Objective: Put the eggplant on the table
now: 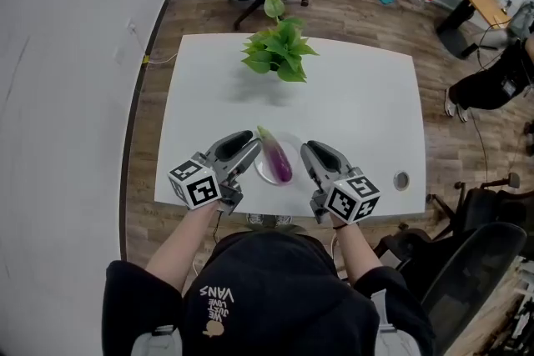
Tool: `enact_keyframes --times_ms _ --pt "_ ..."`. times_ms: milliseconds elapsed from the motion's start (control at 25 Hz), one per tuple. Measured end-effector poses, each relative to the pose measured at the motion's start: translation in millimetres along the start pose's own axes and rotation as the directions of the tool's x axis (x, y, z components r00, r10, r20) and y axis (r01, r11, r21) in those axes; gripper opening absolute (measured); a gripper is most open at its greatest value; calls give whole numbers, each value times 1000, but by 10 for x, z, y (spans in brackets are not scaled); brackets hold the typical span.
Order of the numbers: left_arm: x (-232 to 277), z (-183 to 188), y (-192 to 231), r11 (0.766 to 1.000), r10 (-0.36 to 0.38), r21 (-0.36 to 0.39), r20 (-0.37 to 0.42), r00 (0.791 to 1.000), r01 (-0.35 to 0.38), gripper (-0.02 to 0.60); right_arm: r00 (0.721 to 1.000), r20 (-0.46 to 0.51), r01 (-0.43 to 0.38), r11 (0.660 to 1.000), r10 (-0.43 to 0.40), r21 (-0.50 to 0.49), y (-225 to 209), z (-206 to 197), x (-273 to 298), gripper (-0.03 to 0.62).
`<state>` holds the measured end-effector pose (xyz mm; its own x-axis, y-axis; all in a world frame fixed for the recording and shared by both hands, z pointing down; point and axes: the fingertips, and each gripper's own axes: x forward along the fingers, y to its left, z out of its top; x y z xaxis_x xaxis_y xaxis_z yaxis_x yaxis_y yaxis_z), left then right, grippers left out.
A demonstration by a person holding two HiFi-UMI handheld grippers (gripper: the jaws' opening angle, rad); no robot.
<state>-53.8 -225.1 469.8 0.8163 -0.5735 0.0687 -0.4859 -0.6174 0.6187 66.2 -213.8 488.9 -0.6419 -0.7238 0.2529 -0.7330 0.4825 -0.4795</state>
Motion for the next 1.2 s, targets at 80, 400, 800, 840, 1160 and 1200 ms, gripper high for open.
enact_keyframes --times_ms 80,400,800,840,1160,1200 --pt "-52 92 -102 996 5 86 38 999 -8 148 999 44 -2 997 5 -77 104 114 -77 72" --pt "-221 155 -313 950 30 305 109 994 -62 54 991 137 31 970 2 -242 348 325 -285 52" --pt "-295 172 -479 907 29 414 114 993 -74 11 981 196 73 923 3 -377 520 391 -424 26" --pt "-309 167 -472 909 33 408 119 992 -79 11 981 196 73 922 4 -380 530 386 -422 25" --pt "-339 85 -449 917 48 388 121 991 -92 11 985 172 78 921 -12 -383 518 310 -404 18" --pt "-331 79 -454 917 45 389 118 992 -88 11 986 166 78 921 -14 -382 513 293 -397 18"
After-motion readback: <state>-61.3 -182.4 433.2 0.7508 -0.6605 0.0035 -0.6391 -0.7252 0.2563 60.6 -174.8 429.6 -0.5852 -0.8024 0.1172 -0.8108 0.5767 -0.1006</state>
